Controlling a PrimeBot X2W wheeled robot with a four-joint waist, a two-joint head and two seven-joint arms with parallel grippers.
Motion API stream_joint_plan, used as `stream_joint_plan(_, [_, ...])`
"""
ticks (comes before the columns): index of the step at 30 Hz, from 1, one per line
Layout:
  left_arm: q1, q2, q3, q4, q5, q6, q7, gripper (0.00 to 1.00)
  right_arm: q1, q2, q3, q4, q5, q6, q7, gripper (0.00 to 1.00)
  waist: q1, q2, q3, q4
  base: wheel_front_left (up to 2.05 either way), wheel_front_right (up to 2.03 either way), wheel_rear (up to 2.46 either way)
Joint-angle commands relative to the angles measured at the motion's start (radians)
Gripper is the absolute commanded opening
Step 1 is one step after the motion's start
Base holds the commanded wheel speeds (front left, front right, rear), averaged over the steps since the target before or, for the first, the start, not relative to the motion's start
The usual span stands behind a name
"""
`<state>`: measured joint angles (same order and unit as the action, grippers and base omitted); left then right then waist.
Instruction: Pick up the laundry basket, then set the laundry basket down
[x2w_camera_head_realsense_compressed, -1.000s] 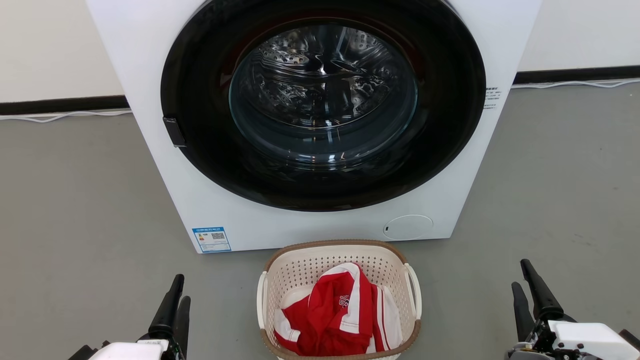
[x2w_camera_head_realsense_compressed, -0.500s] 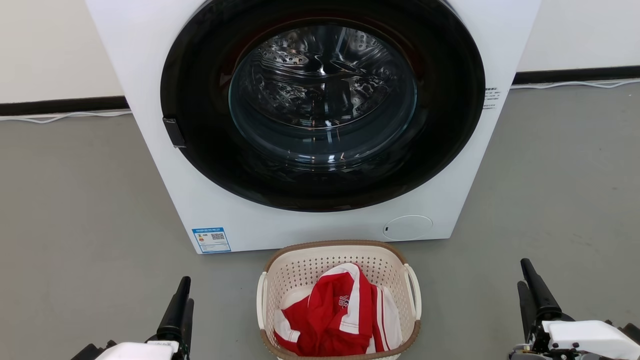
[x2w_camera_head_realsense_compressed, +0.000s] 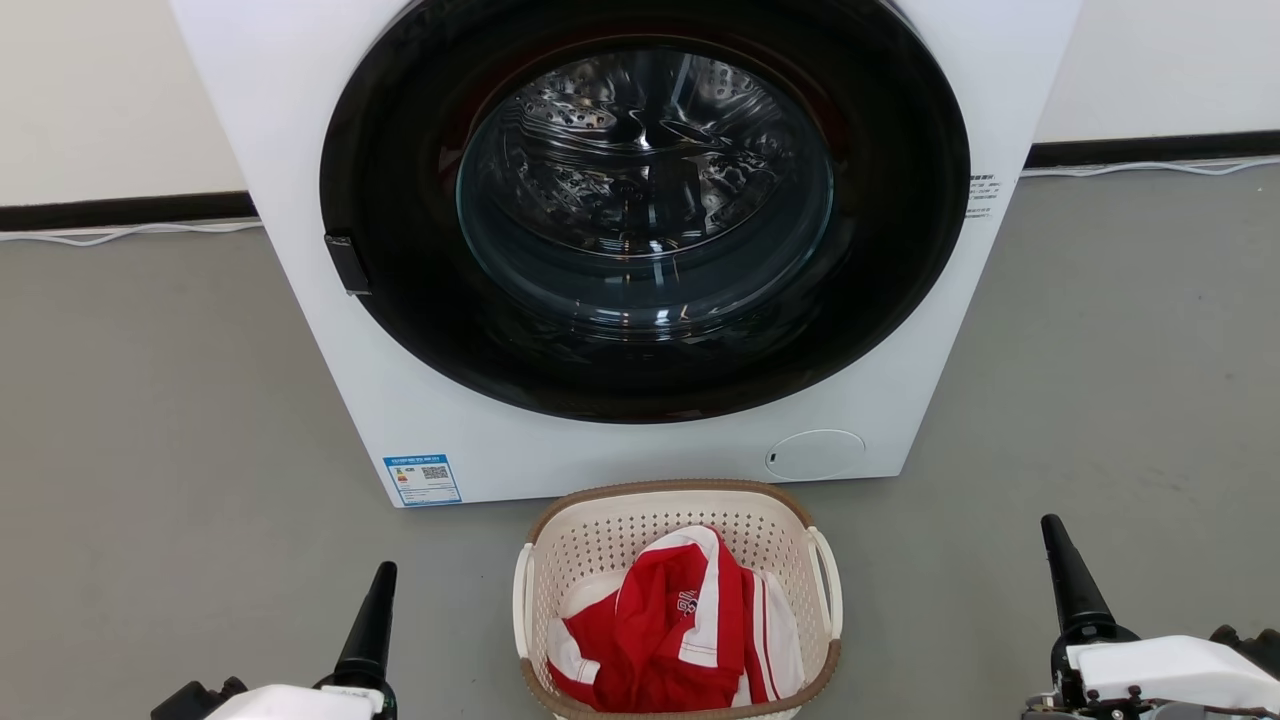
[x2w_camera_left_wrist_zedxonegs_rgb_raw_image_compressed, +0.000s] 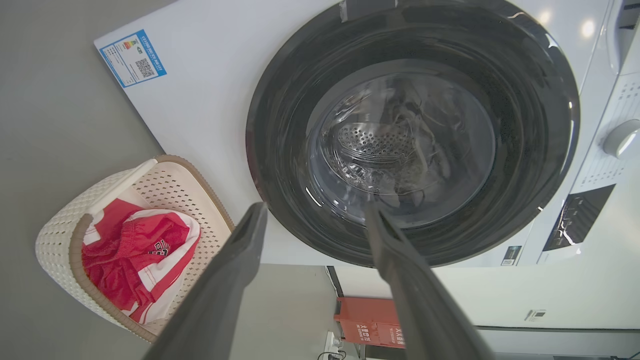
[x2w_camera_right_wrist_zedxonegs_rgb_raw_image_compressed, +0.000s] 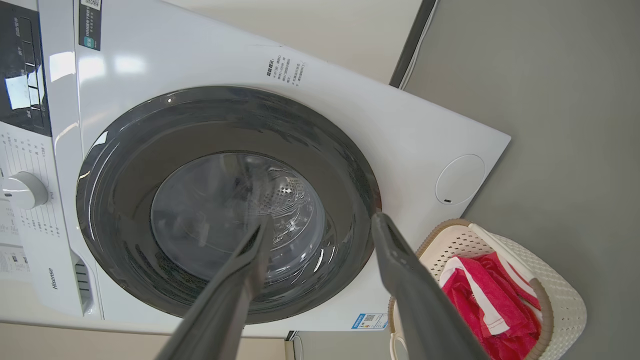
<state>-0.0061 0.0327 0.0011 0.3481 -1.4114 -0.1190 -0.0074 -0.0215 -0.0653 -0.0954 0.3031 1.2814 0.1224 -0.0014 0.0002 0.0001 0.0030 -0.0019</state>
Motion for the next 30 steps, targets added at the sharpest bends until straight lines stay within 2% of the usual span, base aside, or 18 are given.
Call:
stream_joint_plan(1, [-0.034, 0.008, 0.004, -0.019, 0.029, 0.006, -0.011, 1.0, -0.017, -0.015, 0.004, -0.028, -0.041, 0.003, -0.017, 1.0, -0.0002, -0.0001, 0.0, 0.0, 0.0, 0.0, 0.0])
stream_joint_plan(30, [-0.045, 0.011, -0.022, 0.021, 0.423, 0.066, -0.096, 1.0, -0.036, -0.049, 0.026, -0.013, -0.535, 0.005, -0.102, 1.0, -0.0002, -0.0001, 0.0, -0.002, 0.0, 0.0, 0.0])
